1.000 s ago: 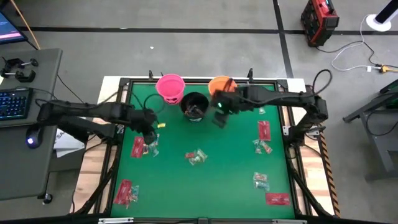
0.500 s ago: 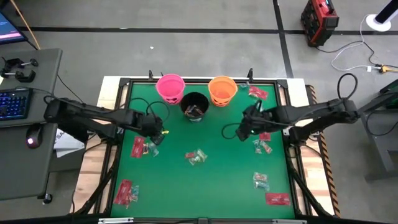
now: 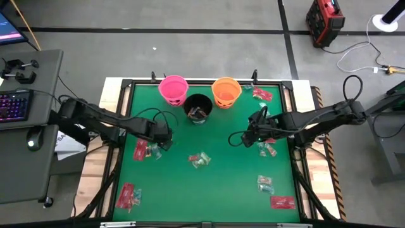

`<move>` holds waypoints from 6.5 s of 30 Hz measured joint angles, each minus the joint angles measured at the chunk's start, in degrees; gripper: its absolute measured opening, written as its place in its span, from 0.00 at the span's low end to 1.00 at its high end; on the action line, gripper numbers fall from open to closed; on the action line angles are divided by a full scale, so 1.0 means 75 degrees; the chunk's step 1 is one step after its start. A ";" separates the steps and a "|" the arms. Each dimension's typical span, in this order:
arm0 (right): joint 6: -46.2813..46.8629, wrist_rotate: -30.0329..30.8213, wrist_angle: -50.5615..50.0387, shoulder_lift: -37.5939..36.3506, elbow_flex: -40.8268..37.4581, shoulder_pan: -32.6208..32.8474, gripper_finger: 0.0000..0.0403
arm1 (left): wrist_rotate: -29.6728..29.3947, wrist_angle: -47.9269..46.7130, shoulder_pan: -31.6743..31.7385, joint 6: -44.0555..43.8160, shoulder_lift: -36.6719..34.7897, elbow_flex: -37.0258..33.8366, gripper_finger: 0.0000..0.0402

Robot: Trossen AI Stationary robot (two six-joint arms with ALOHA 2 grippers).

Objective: Sort candy by brand, put in halloween buckets
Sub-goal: Put the blue candy into the black bucket, then adjust the blue gummy

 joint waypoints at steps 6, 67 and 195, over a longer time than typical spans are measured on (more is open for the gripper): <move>-0.0140 0.0036 0.0051 0.0000 0.0000 0.0000 0.75 | 0.0347 0.0411 -0.0010 -0.0042 0.0442 0.0003 0.50; 0.0076 0.0494 0.0710 0.0006 0.0000 -0.0015 0.75 | 0.2409 -0.0266 0.2461 0.6112 0.1336 0.5400 0.41; -0.1003 0.0124 0.0791 0.0006 0.0000 -0.0268 0.75 | 0.2591 -0.1313 -0.4605 -0.1691 0.2671 0.2938 0.36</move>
